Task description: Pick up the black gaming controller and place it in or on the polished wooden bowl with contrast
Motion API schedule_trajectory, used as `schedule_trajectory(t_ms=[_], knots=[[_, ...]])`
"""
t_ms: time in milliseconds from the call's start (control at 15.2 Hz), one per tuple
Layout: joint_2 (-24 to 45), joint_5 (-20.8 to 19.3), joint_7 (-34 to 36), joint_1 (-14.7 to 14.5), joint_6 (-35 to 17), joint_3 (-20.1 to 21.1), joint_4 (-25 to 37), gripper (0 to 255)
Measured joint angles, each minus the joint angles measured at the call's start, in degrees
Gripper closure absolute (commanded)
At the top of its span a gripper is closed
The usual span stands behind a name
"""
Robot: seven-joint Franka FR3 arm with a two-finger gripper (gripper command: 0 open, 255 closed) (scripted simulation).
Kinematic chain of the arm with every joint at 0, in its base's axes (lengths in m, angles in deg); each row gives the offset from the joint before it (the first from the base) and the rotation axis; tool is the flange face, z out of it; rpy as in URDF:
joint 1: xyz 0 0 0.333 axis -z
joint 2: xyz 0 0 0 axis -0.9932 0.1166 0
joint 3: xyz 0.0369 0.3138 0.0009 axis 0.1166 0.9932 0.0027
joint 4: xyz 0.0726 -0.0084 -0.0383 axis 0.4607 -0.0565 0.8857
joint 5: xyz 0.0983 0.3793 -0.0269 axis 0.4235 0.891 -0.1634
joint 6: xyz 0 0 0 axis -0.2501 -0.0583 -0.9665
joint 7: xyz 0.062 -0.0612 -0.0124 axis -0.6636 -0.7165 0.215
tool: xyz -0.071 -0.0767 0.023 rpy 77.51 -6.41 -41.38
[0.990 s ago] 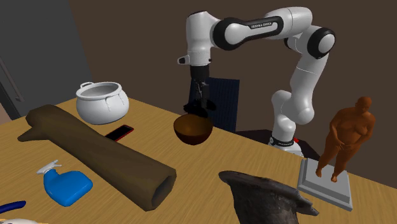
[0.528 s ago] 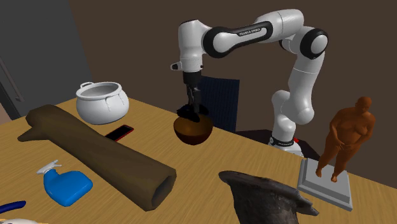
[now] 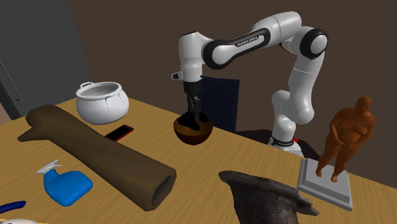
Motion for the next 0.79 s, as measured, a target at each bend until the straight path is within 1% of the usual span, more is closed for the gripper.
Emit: schedule_trajectory(t_ms=[396, 462, 792], knots=[[0.08, 0.01, -0.08, 0.01, -0.35, -0.02, -0.24, 255], [0.08, 0.01, -0.08, 0.01, -0.35, -0.02, -0.24, 0], [0.07, 0.01, -0.08, 0.02, -0.35, -0.02, -0.22, 0]])
